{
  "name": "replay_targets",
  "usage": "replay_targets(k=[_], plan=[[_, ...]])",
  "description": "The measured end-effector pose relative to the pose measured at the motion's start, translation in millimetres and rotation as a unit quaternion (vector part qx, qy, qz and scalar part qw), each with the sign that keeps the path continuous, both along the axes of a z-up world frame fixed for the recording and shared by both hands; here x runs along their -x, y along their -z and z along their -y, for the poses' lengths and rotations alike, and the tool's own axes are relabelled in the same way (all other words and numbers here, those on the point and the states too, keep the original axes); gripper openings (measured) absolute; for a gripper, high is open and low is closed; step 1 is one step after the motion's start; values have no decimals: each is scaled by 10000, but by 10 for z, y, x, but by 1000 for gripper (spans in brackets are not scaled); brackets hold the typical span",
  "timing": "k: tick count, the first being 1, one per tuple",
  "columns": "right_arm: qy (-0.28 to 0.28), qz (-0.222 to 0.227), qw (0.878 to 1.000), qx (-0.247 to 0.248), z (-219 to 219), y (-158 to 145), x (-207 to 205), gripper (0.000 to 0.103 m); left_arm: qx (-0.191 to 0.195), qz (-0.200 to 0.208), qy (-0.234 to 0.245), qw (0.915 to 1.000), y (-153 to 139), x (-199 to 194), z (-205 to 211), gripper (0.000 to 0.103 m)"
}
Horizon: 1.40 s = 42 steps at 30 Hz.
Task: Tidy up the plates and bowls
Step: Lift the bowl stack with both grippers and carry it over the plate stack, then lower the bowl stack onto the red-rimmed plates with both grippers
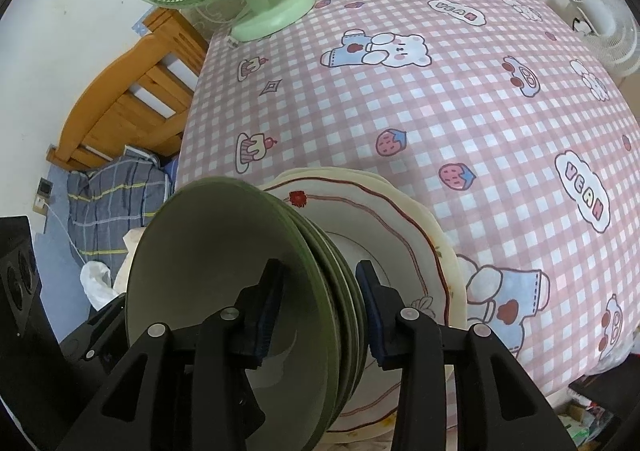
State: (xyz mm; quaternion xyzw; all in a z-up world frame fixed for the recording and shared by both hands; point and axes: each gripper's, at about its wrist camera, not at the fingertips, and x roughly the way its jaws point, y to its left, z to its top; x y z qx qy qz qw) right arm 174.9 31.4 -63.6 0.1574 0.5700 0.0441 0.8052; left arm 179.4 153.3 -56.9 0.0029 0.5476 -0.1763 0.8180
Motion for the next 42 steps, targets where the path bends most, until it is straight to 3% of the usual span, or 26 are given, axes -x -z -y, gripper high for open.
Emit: replay_targets(k=[9, 13, 17, 26, 33, 38, 42], plan=[[193, 12, 9998, -5, 8, -10, 82, 47, -15, -17, 73, 10000, -27, 9, -41, 71], [35, 88, 10000, 19, 1, -89, 79, 47, -35, 14, -111, 9999, -119, 26, -76, 76], [-107, 116, 9999, 56, 14, -197, 54, 59, -133, 89, -382, 9991, -228, 63, -95, 82], [-577, 398, 9975, 58, 148, -452, 59, 68, -217, 423, -919, 9946, -474, 218, 41, 82], [-940, 1087, 9894, 224, 327, -737, 228, 68, -323, 876, -1708, 9809, -633, 417, 131, 87], [-1040, 1507, 9827, 295, 589, -853, 365, 69, -528, 1227, -2414, 9612, -751, 619, 137, 86], [-1224, 1680, 9776, 323, 770, -913, 506, 70, -530, 1488, -2709, 9495, -890, 838, 218, 87]])
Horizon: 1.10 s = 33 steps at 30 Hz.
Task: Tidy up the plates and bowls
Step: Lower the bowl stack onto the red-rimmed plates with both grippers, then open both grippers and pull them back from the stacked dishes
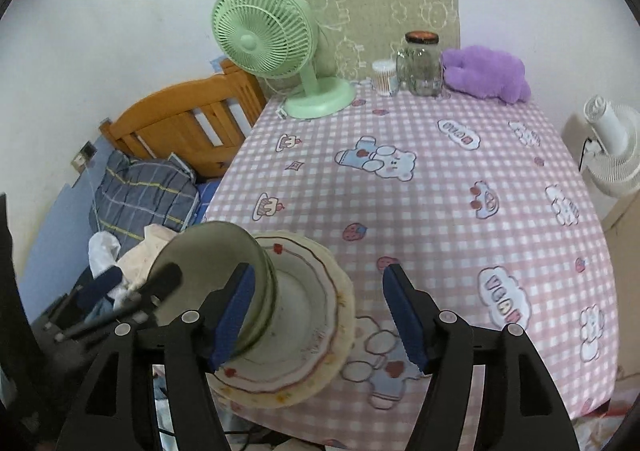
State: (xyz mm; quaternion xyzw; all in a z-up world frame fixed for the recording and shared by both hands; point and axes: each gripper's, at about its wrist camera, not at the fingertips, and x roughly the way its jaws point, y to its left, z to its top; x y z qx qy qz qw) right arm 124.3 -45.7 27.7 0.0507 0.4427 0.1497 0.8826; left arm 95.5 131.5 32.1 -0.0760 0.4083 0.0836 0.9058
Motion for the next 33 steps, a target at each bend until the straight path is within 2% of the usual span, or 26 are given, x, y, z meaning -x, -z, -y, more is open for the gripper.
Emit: replay_targets(k=[4, 8, 12, 17, 23, 28, 31, 33], plan=[[-133, 96, 9999, -1, 183, -21, 158, 72, -80, 219, -11, 9997, -55, 238, 258, 90], [-144, 176, 9997, 72, 379, -18, 329, 72, -44, 274, -55, 9996, -22, 405, 453, 91], [20, 316, 9994, 148, 582, 0, 501, 72, -58, 572, 93, 9983, 42, 591, 593, 91], [287, 522, 9971, 479, 730, 101, 702, 72, -120, 672, 419, 9968, 139, 710, 729, 91], [670, 1081, 9890, 754, 838, 265, 1037, 73, -68, 775, 831, 9935, 373, 864, 822, 93], [889, 1140, 9856, 878, 850, 447, 1234, 75, -54, 756, 1008, 9920, 573, 1023, 800, 93], [953, 1203, 9840, 909, 818, 529, 1365, 75, -294, 884, 1009, 9905, 623, 1129, 799, 93], [944, 1268, 9828, 951, 786, 561, 1439, 75, -202, 884, 1062, 9902, 636, 1161, 781, 93]])
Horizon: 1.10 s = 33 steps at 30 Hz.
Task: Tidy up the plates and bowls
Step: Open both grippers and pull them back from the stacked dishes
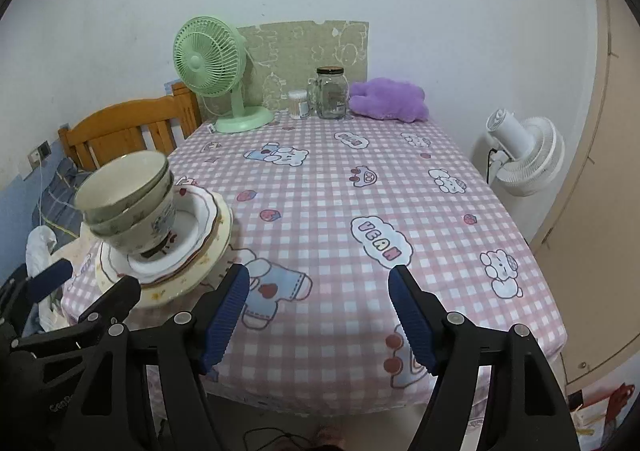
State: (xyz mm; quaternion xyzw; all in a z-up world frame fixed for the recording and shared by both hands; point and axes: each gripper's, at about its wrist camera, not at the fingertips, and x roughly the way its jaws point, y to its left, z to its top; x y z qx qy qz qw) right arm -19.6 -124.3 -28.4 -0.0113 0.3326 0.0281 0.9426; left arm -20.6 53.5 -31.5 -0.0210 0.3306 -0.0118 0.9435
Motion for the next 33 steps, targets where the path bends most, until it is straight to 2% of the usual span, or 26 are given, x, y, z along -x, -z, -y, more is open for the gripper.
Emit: replay_targets(k=[16, 25, 28, 33], plan=[[18, 226, 9997, 37, -14, 66, 204, 75, 202, 252, -81, 9994, 15, 109, -15, 97], [104, 278, 9996, -28, 67, 49, 190, 76, 148, 404, -31, 9991, -25, 105, 68, 99], [119, 290, 9995, -36, 79, 49, 175, 76, 142, 420, -87, 9990, -27, 95, 63, 103], [161, 313, 9994, -39, 94, 47, 153, 81, 166, 401, -111, 9990, -27, 57, 44, 103]])
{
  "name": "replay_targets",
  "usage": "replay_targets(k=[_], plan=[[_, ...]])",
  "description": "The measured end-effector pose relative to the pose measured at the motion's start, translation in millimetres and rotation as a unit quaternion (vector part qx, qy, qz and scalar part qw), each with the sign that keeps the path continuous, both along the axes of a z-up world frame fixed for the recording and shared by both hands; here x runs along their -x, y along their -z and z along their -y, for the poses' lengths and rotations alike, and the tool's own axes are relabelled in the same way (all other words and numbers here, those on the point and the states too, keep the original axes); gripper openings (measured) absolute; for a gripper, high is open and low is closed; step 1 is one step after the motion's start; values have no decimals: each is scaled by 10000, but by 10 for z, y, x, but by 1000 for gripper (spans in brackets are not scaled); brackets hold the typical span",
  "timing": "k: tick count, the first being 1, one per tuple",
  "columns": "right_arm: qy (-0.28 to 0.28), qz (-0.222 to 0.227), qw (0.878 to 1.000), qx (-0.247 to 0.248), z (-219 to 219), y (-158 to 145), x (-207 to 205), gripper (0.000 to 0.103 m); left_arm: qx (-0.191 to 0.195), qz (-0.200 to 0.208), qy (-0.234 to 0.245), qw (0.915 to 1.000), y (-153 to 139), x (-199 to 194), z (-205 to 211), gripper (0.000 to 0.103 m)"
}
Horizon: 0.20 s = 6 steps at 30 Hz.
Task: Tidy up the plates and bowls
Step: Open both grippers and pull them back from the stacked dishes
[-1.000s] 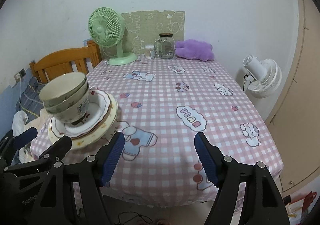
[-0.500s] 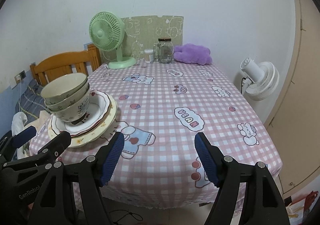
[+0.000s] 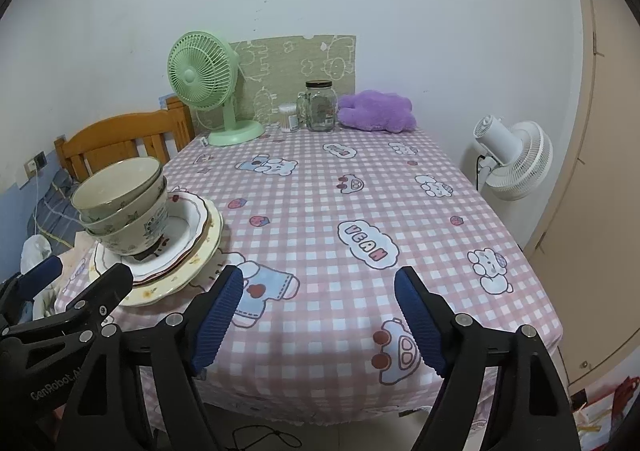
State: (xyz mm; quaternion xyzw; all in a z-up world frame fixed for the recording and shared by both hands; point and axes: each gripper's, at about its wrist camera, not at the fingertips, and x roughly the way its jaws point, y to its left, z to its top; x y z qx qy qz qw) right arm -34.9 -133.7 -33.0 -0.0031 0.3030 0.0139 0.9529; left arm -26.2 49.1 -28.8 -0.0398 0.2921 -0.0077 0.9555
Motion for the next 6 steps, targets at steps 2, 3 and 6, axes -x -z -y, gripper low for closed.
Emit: replay_targets(k=[2, 3, 6], plan=[[5, 3, 10000, 4, -2, 0, -7, 81, -5, 7, 1, 10000, -1, -5, -1, 103], [7, 4, 10000, 6, -2, 2, -11, 81, -8, 3, 1, 10000, 2, -10, -1, 103], [15, -28, 10000, -1, 0, 4, -19, 81, -21, -19, 8, 10000, 4, -19, 5, 103]])
